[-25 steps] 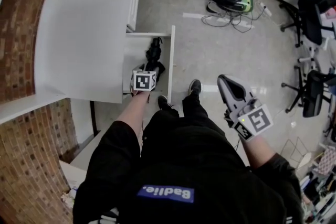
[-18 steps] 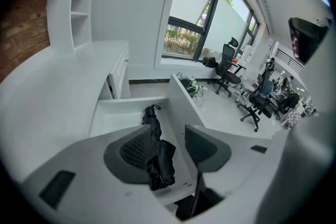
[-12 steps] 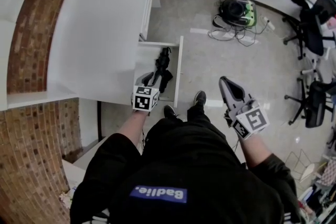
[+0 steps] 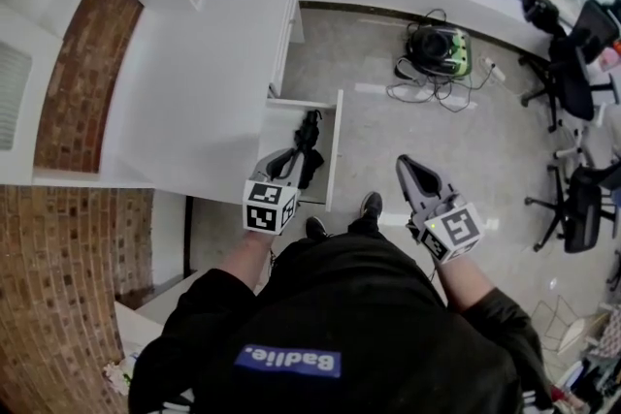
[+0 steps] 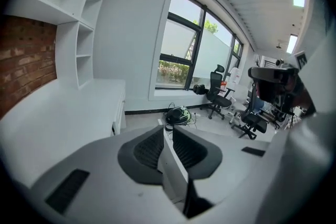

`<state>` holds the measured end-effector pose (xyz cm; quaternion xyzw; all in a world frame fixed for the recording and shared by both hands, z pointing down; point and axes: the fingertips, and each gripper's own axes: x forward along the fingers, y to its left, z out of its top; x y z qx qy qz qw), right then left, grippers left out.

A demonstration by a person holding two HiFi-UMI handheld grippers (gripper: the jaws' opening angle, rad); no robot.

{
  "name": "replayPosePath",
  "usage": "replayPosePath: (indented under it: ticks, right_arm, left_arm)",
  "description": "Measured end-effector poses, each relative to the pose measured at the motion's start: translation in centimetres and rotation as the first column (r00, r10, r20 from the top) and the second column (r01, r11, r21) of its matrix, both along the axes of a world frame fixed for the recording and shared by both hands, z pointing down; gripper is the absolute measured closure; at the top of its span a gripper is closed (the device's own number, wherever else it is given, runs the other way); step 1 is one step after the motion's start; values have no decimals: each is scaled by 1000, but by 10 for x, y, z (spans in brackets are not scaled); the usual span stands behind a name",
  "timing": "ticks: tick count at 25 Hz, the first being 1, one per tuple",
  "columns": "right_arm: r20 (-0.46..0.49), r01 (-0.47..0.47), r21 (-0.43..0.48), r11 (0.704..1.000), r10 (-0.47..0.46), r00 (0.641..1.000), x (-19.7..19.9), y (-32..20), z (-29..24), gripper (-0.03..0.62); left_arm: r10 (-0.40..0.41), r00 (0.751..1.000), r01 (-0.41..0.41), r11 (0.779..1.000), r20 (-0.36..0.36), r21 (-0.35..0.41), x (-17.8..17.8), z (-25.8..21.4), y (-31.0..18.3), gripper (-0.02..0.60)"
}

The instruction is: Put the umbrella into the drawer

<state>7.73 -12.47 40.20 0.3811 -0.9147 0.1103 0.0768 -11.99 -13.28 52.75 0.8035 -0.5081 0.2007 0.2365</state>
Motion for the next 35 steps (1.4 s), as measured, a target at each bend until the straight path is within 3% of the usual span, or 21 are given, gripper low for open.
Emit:
replayPosePath:
  ticks: [9, 17, 35]
  right_arm:
    - [-25, 11, 21, 1000, -10, 1000, -4, 4, -2, 563]
    - [-32, 39, -10, 999, -39, 999, -11, 9, 9, 563]
    - [-19, 122, -32, 992, -123, 992, -26, 20, 7, 564]
  left_arm:
    - [32, 994, -15, 987, -100, 163, 14, -93, 9, 552]
    - [54, 985, -10, 967, -165, 255, 24, -138, 17, 572]
    - [84, 976, -30, 965, -199, 261, 35, -140, 31, 580]
